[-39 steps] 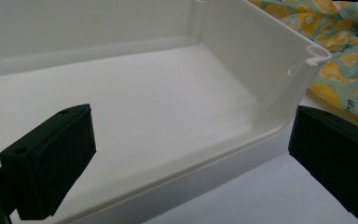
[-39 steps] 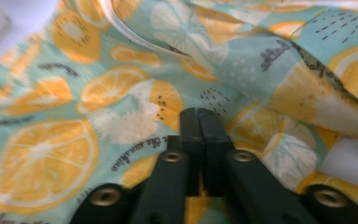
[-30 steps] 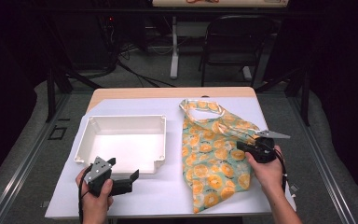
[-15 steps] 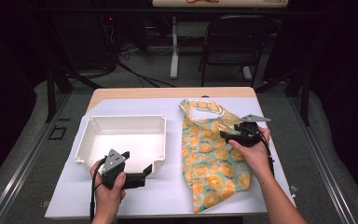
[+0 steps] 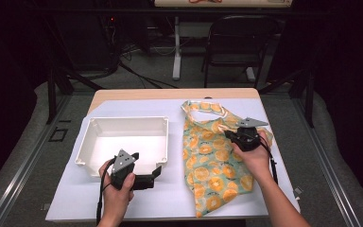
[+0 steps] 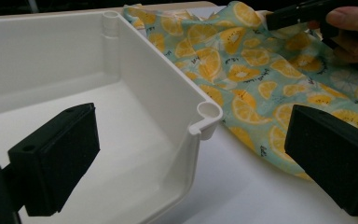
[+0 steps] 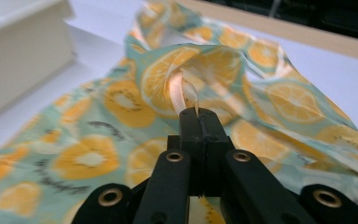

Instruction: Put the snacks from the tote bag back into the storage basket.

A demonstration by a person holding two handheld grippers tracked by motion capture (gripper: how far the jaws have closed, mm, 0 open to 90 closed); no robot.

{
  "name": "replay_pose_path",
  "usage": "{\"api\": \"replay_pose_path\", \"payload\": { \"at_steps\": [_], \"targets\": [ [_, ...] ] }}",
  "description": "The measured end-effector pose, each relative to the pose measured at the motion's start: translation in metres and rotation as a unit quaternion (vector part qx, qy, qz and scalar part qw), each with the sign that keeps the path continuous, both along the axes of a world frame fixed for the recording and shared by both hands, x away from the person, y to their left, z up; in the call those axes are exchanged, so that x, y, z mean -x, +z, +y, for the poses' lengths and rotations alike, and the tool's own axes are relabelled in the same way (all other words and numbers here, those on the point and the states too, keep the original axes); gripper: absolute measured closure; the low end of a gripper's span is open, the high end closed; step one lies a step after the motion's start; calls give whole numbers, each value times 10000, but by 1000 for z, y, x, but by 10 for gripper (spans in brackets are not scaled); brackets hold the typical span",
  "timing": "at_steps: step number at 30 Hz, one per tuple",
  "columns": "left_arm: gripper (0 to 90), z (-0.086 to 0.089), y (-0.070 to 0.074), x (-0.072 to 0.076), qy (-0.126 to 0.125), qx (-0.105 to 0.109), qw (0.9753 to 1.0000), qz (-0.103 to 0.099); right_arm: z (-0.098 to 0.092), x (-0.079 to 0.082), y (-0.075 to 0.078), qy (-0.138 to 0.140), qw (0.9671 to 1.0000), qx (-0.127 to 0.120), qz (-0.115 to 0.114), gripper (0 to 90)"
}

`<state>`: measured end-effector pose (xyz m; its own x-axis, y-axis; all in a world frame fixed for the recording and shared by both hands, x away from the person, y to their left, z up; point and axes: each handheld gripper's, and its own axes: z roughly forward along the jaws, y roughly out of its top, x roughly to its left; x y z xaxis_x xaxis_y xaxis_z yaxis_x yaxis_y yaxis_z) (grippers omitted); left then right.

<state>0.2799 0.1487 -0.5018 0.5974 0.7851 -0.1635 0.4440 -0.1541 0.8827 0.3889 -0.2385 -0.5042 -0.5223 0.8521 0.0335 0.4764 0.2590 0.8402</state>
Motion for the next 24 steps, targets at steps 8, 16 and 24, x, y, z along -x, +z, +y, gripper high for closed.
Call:
{"api": "replay_pose_path", "payload": {
  "at_steps": [8,16,24],
  "targets": [
    [83,-22,4,0,-198,78,9998,-22,3,57,13,437,9973,-422,-402,900],
    [142,-42,6,-1,-325,169,9993,-46,10,94,12,822,9937,-640,-422,900],
    [153,-72,8,1,-644,276,9975,-18,22,120,6,1171,9905,-672,-280,900]
  ]
}}
